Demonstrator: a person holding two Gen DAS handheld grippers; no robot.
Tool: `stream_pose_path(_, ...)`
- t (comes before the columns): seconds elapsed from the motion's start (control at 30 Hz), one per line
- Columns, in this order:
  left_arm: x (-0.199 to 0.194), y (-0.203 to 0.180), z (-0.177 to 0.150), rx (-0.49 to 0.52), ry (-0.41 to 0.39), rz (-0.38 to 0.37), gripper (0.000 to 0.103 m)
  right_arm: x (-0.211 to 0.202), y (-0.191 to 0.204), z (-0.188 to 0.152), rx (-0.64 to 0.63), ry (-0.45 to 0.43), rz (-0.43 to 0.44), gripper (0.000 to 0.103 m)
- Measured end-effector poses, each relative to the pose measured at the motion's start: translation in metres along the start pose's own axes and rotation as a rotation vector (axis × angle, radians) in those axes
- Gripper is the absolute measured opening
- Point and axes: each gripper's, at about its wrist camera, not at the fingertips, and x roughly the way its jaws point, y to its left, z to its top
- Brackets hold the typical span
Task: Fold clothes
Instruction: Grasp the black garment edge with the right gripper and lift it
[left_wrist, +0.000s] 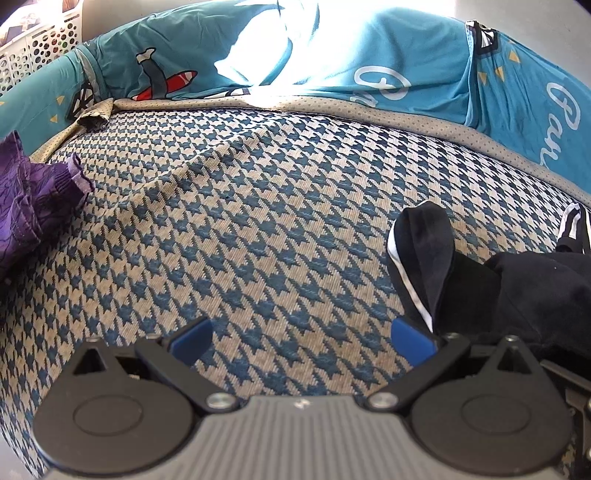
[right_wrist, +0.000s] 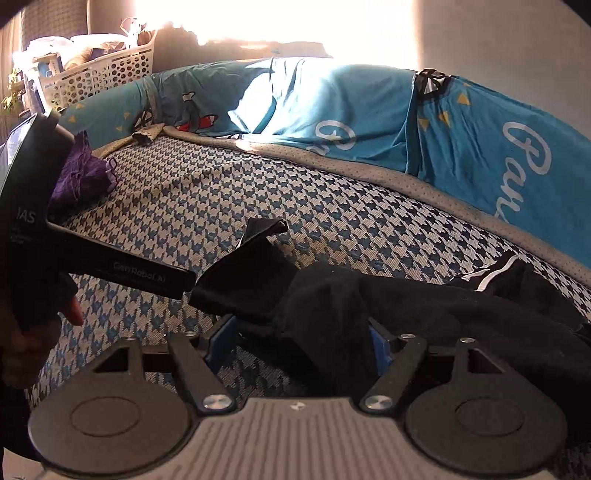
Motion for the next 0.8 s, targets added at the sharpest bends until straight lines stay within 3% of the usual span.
stream_pose_path(0.1,0.000,0.002,0.000,-0.003,0.000,0.004,0.103,0.009,0.008,-0.003,-0.046,0.016,-0.041,0.071)
stream_pose_path(0.2,0.001,0.004,0.001,-0.007,0.003,0.007,0.103,0.016,0.010,-0.003,-0.057,0.029,-0.079,0.059)
stream_pose_path(0.37,0.000,0.005,0.001,-0.013,0.003,0.005,0.103,0.026,-0.001,0.001,0.012,0.041,-0.130,0.007)
stream_pose_path(0.8,-0.001,-0.001,-0.001,-0.013,0.012,-0.070,0.103,-0.011,-0.068,0.045,0.452,-0.238,-0.098,0.005)
